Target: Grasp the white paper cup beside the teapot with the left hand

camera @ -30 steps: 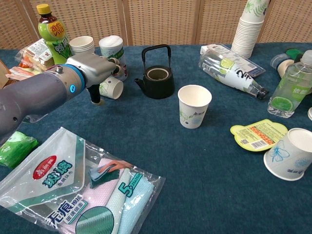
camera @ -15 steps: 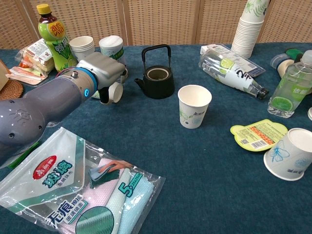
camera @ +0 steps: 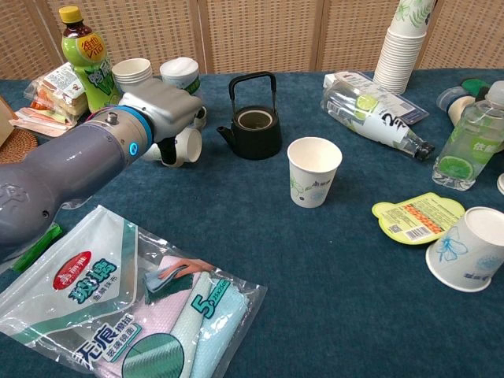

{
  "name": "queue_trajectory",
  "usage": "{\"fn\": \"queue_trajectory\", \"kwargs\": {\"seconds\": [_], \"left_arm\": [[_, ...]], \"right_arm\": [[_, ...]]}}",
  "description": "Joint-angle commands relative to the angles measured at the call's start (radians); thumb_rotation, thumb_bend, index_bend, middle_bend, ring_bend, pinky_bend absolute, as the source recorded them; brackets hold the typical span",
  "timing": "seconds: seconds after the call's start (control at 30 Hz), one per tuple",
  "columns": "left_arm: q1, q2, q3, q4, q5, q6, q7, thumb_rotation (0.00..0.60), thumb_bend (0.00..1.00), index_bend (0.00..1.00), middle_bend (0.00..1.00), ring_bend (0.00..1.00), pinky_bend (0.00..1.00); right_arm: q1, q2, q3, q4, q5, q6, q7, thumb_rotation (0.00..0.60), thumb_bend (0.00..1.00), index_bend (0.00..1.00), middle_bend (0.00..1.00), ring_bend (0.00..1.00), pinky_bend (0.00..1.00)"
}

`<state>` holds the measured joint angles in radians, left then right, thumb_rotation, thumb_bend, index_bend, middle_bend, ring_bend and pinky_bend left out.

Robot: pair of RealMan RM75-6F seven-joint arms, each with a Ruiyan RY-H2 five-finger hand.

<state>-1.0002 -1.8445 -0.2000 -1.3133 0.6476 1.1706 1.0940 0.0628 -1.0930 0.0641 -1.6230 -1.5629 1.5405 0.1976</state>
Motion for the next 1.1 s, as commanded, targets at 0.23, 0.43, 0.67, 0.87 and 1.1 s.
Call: {"fn": "queue_trajectory", "kwargs": {"seconds": [0.23,0.43,0.67,0.87,1.1], "left_arm": [[0.136,0.138,-0.045,-0.259,0.055,-0.008,-0.317,0.600,0.34,0.32,0.26,0.23,0.39],[0.218,0.179,-0.039,-0.288,0.133,-0.063,-0.560,0.600,0.34,0.32,0.26,0.23,0.39],[0.303,0.148,-0.018,-0.221,0.310,-0.066,-0.859,0.600,0.34,0.32,0.26,0.23,0.39],[0.344,0.081,-0.005,-0.107,0.409,-0.074,-1.063,0.600,0.33,0.32,0.26,0.21,0.39],[0.361,0.024,0.016,0.007,0.463,-0.100,-1.153,0.600,0.32,0.32,0.23,0.14,0.35]], "right_arm": [[-0.001,-0.003,-0.005,-0.007,-0.012,0.004,-0.016,0.600,0.05,0.00,0.00,0.00,0.19],[0.000,-0.008,-0.009,-0.010,-0.015,0.001,-0.031,0.600,0.05,0.00,0.00,0.00,0.19],[0.003,-0.013,-0.011,-0.010,-0.015,-0.006,-0.042,0.600,0.04,0.00,0.00,0.00,0.19],[0.004,-0.016,-0.013,-0.009,-0.017,-0.008,-0.048,0.600,0.04,0.00,0.00,0.00,0.19],[0.006,-0.018,-0.014,-0.008,-0.014,-0.013,-0.048,0.600,0.05,0.00,0.00,0.00,0.19]]}}
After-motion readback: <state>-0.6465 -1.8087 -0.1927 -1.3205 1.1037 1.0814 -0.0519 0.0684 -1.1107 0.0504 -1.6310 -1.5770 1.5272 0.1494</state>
